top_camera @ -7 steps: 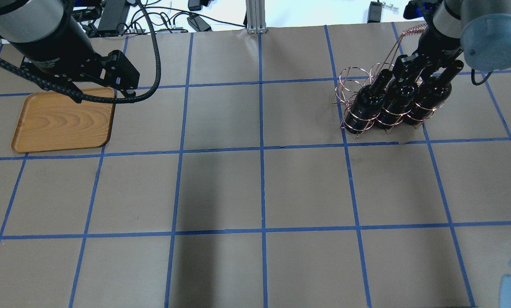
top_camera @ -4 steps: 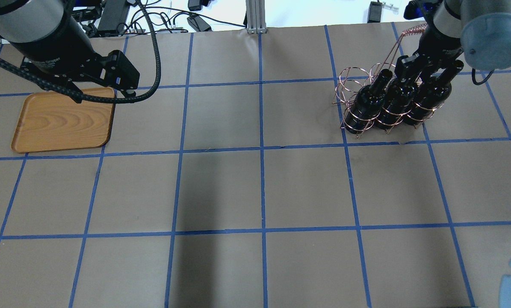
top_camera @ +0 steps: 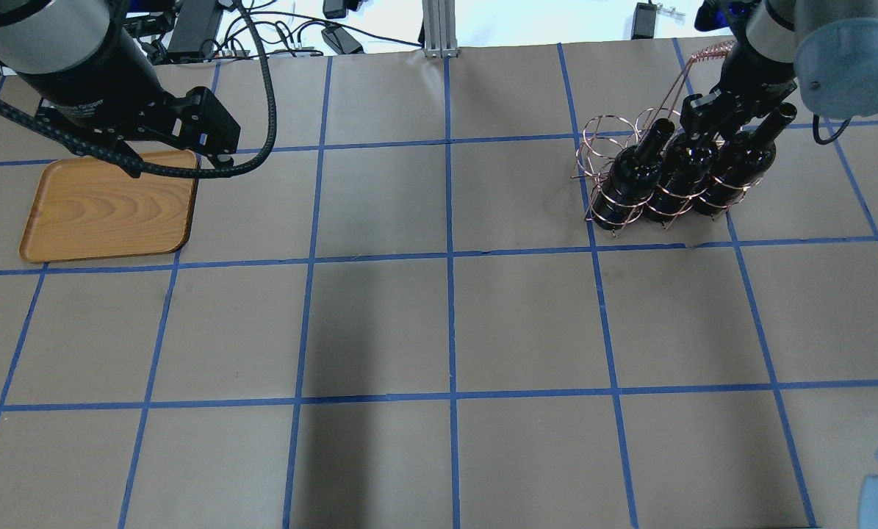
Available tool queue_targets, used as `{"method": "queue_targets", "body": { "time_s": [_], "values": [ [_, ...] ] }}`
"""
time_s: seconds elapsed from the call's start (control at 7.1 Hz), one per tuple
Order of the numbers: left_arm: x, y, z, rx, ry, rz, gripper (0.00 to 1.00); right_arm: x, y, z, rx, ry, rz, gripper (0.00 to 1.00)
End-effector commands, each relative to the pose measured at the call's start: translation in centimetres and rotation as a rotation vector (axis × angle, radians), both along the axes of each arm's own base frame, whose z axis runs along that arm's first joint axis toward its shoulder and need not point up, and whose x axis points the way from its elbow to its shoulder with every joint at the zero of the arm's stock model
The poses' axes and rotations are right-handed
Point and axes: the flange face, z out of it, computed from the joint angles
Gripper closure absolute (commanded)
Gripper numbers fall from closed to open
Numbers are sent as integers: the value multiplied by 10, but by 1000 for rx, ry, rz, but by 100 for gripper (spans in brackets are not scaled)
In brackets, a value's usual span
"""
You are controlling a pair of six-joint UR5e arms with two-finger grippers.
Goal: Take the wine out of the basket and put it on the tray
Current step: 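Lower the right gripper onto the middle bottle's neck in the rack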
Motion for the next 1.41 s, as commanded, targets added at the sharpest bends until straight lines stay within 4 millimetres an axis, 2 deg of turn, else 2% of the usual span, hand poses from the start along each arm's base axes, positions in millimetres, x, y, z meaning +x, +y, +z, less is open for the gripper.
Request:
{"method": "queue_targets", "body": {
  "time_s": [0.0,0.28,0.7,0.85,0.99,1.27],
  "values": [
    [0,0,0,0,0,0,0,0,-2,0,-5,0,-1,49],
    [0,0,0,0,0,0,0,0,-2,0,-6,-2,-1,67],
    [0,0,0,0,0,1,0,0,-3,1,-15,0,-1,67],
    [0,0,0,0,0,0,0,0,-4,1,-22,2,2,47],
    [0,0,0,0,0,0,0,-1,-7,0,-34,5,10,41],
    [0,0,0,0,0,1,0,-2,-11,-2,-49,9,16,43]
  ]
}}
